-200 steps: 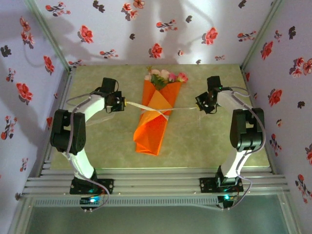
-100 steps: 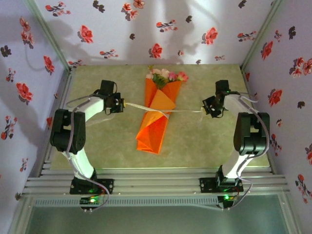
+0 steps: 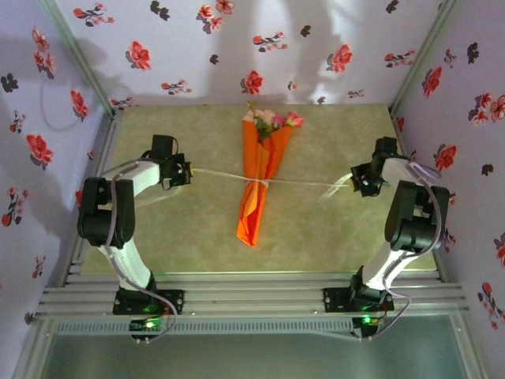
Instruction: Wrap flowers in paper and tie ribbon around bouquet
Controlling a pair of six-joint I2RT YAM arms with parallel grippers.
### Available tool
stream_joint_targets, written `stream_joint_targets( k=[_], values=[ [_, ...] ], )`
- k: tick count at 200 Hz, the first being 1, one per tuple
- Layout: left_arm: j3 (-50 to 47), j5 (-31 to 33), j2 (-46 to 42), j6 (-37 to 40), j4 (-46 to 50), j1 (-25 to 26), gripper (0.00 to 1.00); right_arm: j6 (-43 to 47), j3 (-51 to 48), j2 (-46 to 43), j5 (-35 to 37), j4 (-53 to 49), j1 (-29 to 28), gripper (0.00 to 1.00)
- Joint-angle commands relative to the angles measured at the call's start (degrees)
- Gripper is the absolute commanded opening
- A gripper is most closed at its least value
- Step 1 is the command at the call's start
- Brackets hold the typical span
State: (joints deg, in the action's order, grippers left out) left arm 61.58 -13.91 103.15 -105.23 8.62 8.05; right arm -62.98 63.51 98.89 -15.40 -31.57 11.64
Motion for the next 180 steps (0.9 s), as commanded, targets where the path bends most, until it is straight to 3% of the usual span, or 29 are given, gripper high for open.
stream_joint_targets(
  k=[1,120,180],
  values=[
    [-1.7,1.0,-1.8,0.0,-0.8,-1.7,0.0,0.0,-0.4,-1.3,4.1,-1.1,2.9,0.0],
    [-5.7,0.5,-5.1,-0.6,-1.8,-7.1,0.0,-0.4,2.3,0.3,6.6,-1.9,10.9,0.0],
    [-3.2,-3.1,-2.9,0.4,1.4,-3.6,0.02,-2.4,1.6,0.7,5.0,-1.2,7.2,0.0]
  ],
)
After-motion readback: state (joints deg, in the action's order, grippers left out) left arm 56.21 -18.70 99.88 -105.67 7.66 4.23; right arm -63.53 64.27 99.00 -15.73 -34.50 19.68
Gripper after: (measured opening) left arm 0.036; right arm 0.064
